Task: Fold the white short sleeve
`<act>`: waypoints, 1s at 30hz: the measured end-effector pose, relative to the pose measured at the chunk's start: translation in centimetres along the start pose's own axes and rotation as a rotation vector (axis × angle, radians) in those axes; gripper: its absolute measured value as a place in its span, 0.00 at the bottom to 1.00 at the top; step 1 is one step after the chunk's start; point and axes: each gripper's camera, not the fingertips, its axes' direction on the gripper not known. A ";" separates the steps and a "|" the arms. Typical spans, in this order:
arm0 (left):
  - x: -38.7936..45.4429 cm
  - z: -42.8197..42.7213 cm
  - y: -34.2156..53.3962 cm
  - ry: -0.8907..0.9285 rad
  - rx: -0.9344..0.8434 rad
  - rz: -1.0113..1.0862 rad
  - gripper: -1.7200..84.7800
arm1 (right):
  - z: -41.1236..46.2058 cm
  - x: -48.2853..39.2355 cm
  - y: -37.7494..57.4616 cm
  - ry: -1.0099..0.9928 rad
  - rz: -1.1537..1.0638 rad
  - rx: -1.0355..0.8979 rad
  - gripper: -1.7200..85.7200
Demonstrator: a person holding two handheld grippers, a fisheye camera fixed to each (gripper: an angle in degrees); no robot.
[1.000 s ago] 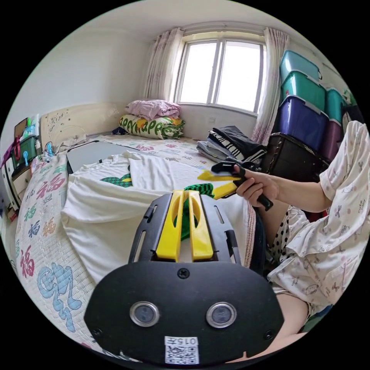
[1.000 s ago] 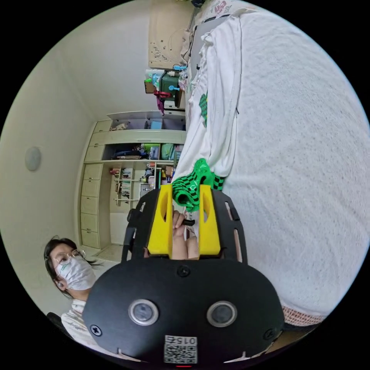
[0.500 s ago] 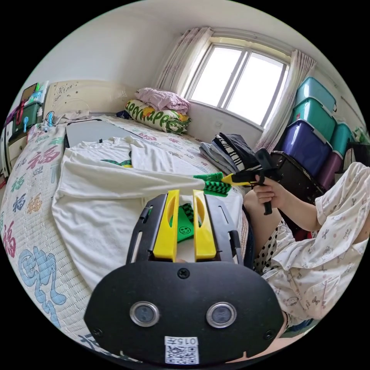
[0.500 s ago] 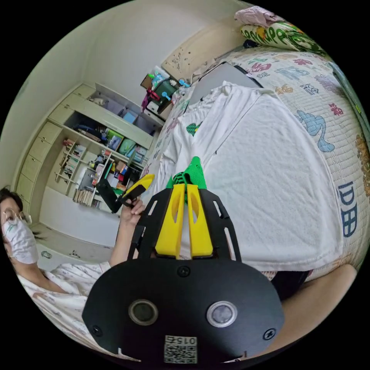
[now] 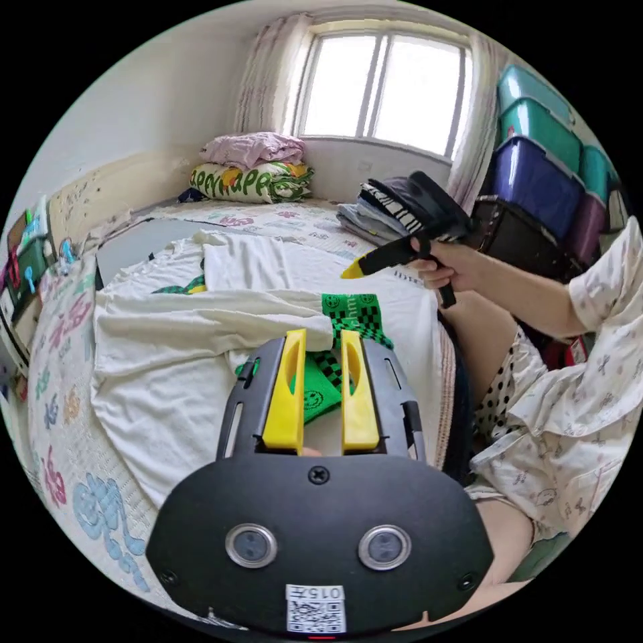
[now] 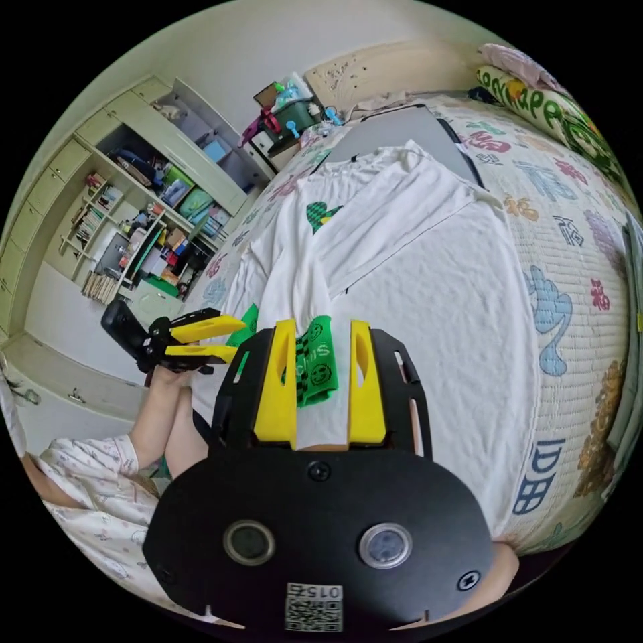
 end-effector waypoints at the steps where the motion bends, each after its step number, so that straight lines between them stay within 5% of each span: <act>1: 0.2 0.5 0.2 -0.016 -0.014 0.017 0.12 | 1.2 -0.3 -0.2 0.010 -0.013 -0.015 0.15; 5: 0.7 3.9 1.0 -0.096 -0.088 0.094 0.12 | 8.6 -1.6 -1.4 0.089 -0.044 -0.124 0.11; 10: 0.3 7.2 2.1 -0.139 -0.184 0.113 0.06 | 7.5 -2.1 -0.1 0.123 -0.014 0.003 0.06; 23: 1.0 8.0 5.6 -0.268 -0.143 0.268 0.12 | 12.8 2.2 3.3 0.096 0.063 -0.002 0.05; 30: 0.5 8.6 4.0 -0.257 -0.160 0.284 0.04 | 15.6 3.0 3.8 0.103 0.046 -0.030 0.05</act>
